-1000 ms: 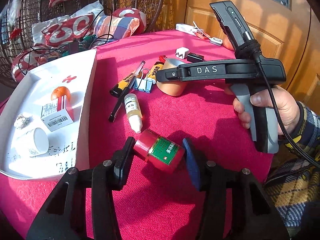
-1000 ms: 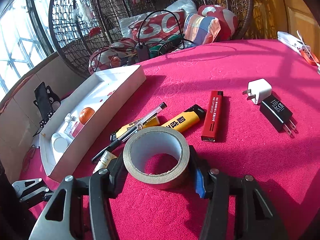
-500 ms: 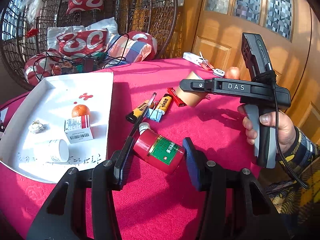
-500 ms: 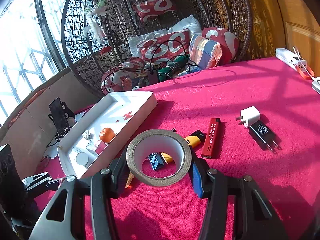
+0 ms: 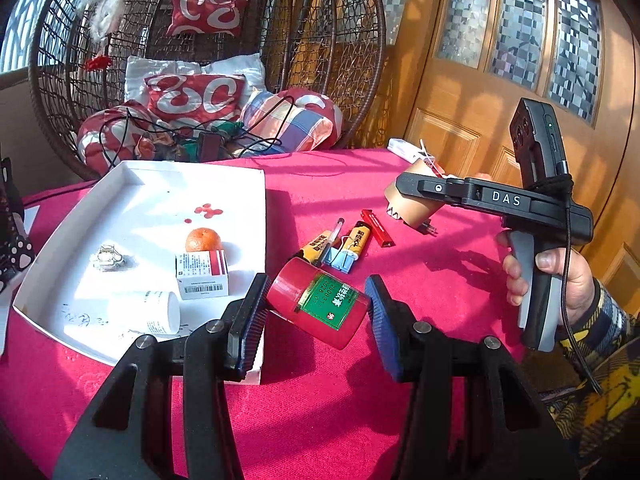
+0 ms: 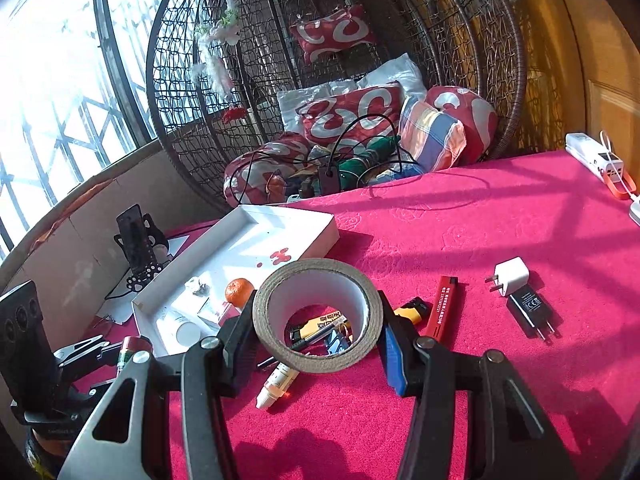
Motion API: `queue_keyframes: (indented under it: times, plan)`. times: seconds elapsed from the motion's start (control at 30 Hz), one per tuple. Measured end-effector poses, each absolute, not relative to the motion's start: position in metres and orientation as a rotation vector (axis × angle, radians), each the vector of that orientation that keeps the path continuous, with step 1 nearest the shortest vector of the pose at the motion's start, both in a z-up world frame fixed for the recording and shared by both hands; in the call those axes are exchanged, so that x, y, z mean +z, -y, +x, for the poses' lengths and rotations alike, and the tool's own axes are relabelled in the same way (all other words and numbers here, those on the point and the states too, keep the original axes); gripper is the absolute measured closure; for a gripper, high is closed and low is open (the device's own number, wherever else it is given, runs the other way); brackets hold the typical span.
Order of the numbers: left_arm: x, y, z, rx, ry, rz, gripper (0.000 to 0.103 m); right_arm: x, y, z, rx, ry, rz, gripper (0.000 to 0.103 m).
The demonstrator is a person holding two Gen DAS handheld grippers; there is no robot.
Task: Organize rigid objects
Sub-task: 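Carry the tape roll and red jar into the white tray and open both tools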
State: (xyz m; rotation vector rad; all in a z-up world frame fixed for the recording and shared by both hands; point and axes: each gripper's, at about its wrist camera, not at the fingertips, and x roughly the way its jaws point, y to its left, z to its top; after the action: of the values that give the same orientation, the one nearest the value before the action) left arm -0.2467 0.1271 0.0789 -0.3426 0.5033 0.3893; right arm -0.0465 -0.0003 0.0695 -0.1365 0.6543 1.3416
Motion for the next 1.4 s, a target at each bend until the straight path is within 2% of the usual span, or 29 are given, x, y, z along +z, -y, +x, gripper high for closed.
queue_keyframes:
  times: [0.8,1.17,1.4]
  plan:
    - [0.103,-0.172,-0.279,0.489,-0.39,-0.399,0.054,0.109,-0.052,-0.085,1.46,-0.539,-0.229,0.051]
    - [0.111,-0.213,-0.283,0.551,-0.349,-0.465,0.054,0.115,-0.085,-0.095,1.498,-0.565,-0.25,0.051]
    - [0.096,-0.256,-0.276,0.609,-0.361,-0.563,0.054,0.107,-0.113,-0.1,1.496,-0.596,-0.286,0.051]
